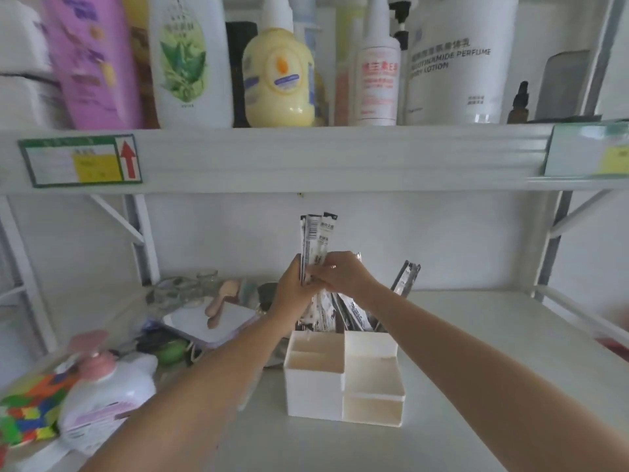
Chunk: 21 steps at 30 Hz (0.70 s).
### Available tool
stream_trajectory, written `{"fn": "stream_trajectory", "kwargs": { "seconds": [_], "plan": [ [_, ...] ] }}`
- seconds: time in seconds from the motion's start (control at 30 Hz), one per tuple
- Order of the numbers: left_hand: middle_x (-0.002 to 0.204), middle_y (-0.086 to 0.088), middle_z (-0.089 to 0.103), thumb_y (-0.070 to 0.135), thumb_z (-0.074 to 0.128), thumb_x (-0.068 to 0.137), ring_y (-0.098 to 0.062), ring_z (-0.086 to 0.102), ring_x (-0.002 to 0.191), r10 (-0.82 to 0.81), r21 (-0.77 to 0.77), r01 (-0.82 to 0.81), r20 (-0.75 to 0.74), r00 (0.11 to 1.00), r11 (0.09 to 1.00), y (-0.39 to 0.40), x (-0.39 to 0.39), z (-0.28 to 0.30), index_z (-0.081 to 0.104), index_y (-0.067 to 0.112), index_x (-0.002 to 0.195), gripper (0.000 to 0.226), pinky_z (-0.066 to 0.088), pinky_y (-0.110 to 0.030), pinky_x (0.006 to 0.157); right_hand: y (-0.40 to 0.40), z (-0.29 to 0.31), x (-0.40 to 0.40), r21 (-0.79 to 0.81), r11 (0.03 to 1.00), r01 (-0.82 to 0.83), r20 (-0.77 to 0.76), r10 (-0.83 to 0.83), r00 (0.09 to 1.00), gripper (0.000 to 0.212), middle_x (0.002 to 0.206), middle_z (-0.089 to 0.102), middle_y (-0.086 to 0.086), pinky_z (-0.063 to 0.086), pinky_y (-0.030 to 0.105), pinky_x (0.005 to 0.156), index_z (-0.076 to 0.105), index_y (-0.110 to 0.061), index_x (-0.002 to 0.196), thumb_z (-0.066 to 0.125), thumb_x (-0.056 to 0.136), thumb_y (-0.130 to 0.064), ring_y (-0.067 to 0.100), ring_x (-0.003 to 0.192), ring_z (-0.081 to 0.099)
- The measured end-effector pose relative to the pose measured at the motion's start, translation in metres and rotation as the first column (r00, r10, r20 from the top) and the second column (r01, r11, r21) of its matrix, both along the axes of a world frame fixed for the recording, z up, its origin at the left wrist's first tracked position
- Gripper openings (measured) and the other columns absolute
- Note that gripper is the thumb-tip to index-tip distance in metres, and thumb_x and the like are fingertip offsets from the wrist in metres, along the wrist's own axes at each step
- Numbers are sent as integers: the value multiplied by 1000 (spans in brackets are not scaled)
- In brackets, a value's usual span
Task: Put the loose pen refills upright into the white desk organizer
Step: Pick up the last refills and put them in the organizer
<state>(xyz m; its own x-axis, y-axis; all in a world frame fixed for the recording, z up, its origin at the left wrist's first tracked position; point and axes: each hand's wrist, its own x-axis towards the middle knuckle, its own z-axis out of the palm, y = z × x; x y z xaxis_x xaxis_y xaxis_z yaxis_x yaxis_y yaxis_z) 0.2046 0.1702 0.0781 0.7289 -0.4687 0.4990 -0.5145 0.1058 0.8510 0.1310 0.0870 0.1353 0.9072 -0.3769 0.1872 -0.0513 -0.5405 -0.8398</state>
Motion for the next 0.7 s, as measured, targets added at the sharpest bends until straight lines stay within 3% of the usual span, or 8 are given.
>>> {"fn": "stream_trajectory", "kwargs": {
  "seconds": [0.07, 0.13, 0.2, 0.33, 0.43, 0.53, 0.63, 0.7],
  "plan": [
    [94, 3, 70, 2, 65, 78, -8, 70, 89, 2, -39, -3, -26, 1000, 999, -4, 6, -12, 57, 34, 99, 39, 60, -30, 78, -1, -7, 4, -75, 997, -2, -29, 0, 1000, 33, 89, 65, 24, 50, 42, 82, 67, 7, 99, 60, 85, -22, 23, 78, 54],
    [99, -1, 70, 3, 68, 76, -17, 69, 96, -7, -77, 2, -61, 998, 997, -9, 7, -25, 57, 29, 103, 39, 57, -36, 83, -4, -15, 7, -144, 989, -32, -74, 22, 997, 35, 89, 63, 18, 50, 37, 77, 65, 5, 108, 58, 87, -22, 22, 77, 54],
    [95, 5, 70, 5, 71, 74, -6, 69, 91, -4, -72, -2, -79, 997, 997, -12, 6, -37, 56, 32, 102, 42, 58, -29, 81, -9, -23, 9, -164, 986, -45, -124, 25, 992, 33, 94, 66, 19, 53, 32, 74, 65, 3, 109, 56, 88, -20, 24, 77, 59],
    [79, 15, 73, 1, 71, 71, 10, 69, 76, -57, -39, 55, -64, 996, 998, -20, 7, -49, 56, 37, 93, 45, 54, -7, 61, -13, -39, 9, -190, 981, -38, -195, 0, 981, 33, 106, 69, 24, 56, 32, 73, 62, 4, 109, 55, 88, -20, 22, 77, 60],
    [78, 9, 67, -4, 68, 72, 16, 65, 71, -50, 25, 52, -67, 997, 998, -18, 9, -47, 53, 39, 88, 48, 52, -4, 57, -13, -44, 12, -164, 986, -41, -197, 8, 980, 28, 91, 69, 19, 52, 22, 62, 63, 3, 104, 57, 87, -19, 20, 72, 58],
    [91, 12, 63, 0, 71, 70, 10, 63, 82, -126, 181, 139, -81, 989, 974, -7, 14, -44, 53, 26, 108, 49, 54, -8, 65, -9, -44, 15, -184, 980, -75, -276, 22, 961, 18, 66, 59, 2, 50, 19, 56, 64, -4, 90, 58, 86, -20, 16, 61, 56],
    [93, 12, 60, 11, 76, 68, 4, 58, 88, -181, 252, 208, -127, 975, 945, 6, 18, -40, 47, 26, 114, 57, 54, -11, 62, -8, -43, 20, -224, 969, -107, -314, 32, 949, 24, 86, 66, 13, 59, 34, 78, 63, 1, 102, 59, 84, -15, 24, 81, 67],
    [94, 13, 62, 13, 77, 67, 3, 59, 90, -175, 267, 208, -140, 974, 941, 12, 19, -36, 49, 28, 113, 56, 54, -17, 71, -7, -40, 21, -207, 973, -105, -341, 28, 940, 30, 98, 69, 15, 58, 32, 82, 62, 1, 110, 62, 83, -12, 25, 92, 70]
  ]
}}
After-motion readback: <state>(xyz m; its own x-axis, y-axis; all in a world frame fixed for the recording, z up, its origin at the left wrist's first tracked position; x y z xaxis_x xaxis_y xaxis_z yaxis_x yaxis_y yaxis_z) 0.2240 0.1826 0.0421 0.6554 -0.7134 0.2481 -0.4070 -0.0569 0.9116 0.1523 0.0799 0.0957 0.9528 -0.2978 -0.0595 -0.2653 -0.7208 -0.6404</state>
